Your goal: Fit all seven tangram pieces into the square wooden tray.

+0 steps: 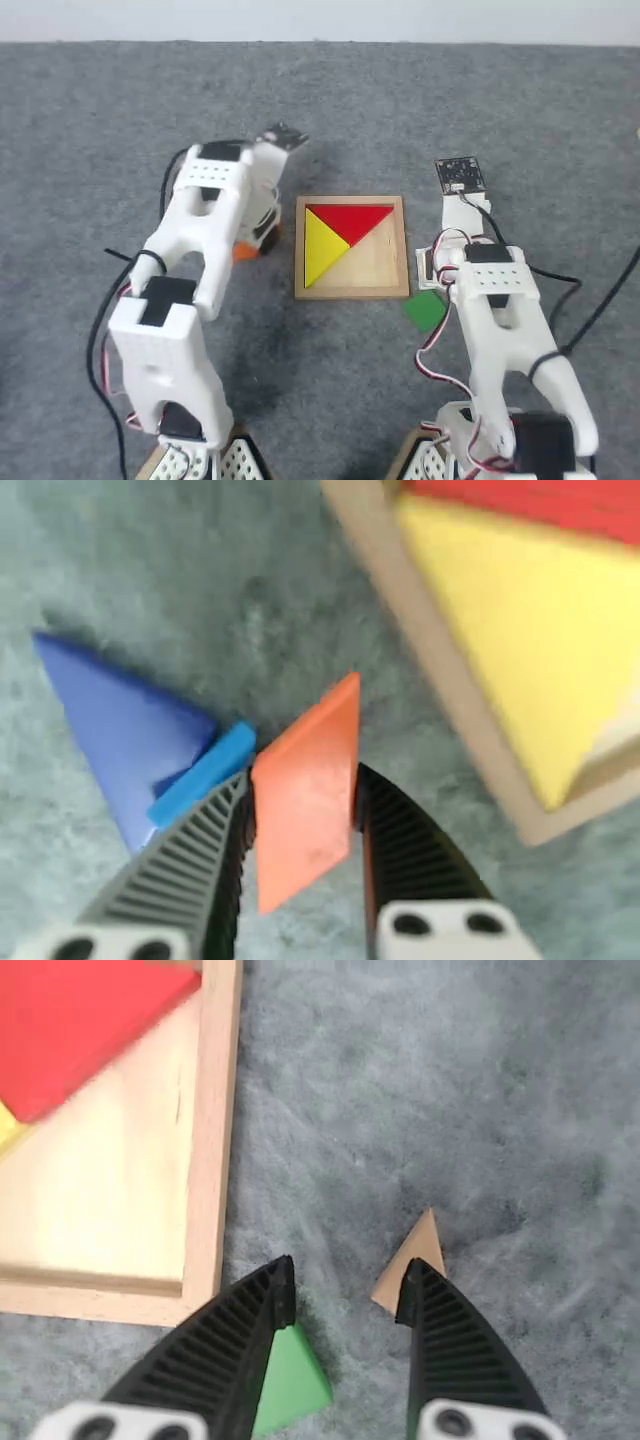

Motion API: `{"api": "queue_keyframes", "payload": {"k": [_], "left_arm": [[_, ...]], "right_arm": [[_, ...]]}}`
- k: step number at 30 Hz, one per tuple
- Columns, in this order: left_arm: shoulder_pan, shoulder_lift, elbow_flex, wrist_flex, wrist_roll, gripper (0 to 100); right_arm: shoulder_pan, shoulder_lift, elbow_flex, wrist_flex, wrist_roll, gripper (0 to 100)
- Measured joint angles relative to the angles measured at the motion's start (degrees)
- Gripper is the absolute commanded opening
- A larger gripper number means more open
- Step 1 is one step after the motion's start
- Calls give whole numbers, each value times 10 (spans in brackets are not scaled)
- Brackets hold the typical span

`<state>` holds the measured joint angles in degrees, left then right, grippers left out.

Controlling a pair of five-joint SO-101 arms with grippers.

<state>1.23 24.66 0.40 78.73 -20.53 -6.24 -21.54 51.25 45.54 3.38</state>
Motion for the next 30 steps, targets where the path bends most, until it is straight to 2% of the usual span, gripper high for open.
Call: {"api": "queue_keyframes", "payload": {"k": [5,10,13,18,25,30], "left_arm": [[60,6,-101,65,56,73],[135,6,-172,98,122,73],[183,11,-180,96,160,73],[250,85,-208,60,236,73],[263,219,-353,60,341,85],[263,292,-488,114,354,215]], "right_arm": [[27,-70,21,11,0,169],[110,-162,45,14,0,169],[157,-208,62,14,-1,169],[169,-238,68,14,-1,169],[169,-239,68,14,-1,169],[169,-239,68,14,-1,169]]}}
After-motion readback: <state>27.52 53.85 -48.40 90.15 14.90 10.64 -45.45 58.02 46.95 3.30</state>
